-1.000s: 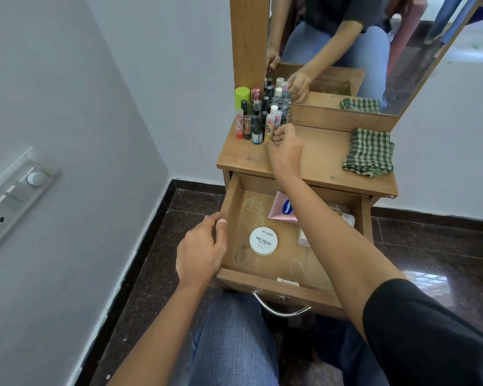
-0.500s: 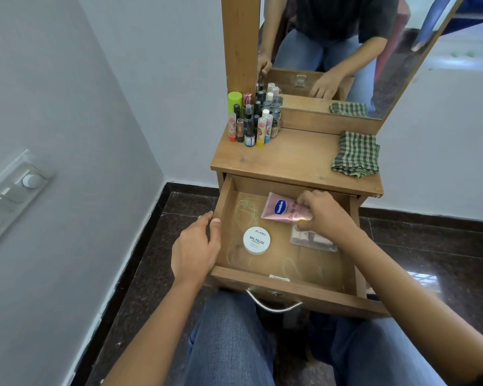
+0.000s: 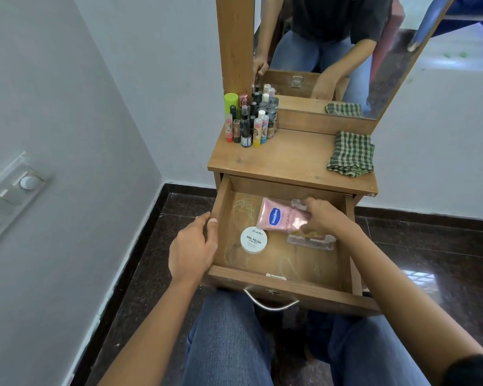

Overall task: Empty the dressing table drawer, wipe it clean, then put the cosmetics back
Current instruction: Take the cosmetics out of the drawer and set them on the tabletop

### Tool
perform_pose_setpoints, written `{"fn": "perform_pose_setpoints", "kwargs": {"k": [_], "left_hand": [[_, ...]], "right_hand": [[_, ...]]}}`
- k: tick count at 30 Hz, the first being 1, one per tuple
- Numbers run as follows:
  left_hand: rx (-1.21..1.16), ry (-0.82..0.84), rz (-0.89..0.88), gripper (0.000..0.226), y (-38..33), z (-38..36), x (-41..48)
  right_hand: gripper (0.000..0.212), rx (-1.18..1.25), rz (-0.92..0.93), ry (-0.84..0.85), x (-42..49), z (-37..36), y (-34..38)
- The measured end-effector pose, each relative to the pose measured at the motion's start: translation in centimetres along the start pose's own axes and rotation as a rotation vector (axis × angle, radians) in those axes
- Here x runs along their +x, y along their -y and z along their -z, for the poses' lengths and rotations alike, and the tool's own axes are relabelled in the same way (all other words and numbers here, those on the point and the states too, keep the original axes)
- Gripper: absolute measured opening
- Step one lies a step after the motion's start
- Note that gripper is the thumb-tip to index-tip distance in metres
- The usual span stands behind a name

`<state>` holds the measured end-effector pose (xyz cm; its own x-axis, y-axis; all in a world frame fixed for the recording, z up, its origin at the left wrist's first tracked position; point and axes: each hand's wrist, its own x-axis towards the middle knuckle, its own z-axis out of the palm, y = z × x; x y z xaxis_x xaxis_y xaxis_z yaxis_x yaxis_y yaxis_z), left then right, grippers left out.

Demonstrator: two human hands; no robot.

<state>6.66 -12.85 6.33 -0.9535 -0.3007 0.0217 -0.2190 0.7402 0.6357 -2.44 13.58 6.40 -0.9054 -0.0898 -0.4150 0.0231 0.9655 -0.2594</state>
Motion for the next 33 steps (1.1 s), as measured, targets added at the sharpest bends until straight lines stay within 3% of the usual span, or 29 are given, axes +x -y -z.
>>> {"fn": "perform_pose_setpoints", "kwargs": {"k": [6,10,12,15,24,33], "left_hand": [[0.005,0.009,0.005,0.040,0.1,0.0,-0.1],[-0.002,0.021,0.013,0.037,0.1,0.1,-0.2],[0.000,0.022,0.011,0.037,0.1,0.1,-0.3],[0.011,0.024,0.011,0.038,0.0,0.1,-0.3],[0.031,0.023,0.009,0.039,0.1,0.1,-0.2],[0.038,0.026,0.001,0.040,0.1,0.0,-0.1]], "right_hand": [[0.031,-0.051,0.094,0.014,-1.5,0.3,1.1],[0.034,0.394,0.224,-0.094,-2.3,3.6,4.1],[0.043,0.645,0.299,-0.252,-2.2,5.8,6.3],[0.048,0.792,0.392,-0.463,-0.7,7.9,9.6],[0.042,0.828,0.386,-0.721,6.9,4.4,13.7],[0.050,0.835,0.354,-0.748,9.2,2.2,15.5]]}}
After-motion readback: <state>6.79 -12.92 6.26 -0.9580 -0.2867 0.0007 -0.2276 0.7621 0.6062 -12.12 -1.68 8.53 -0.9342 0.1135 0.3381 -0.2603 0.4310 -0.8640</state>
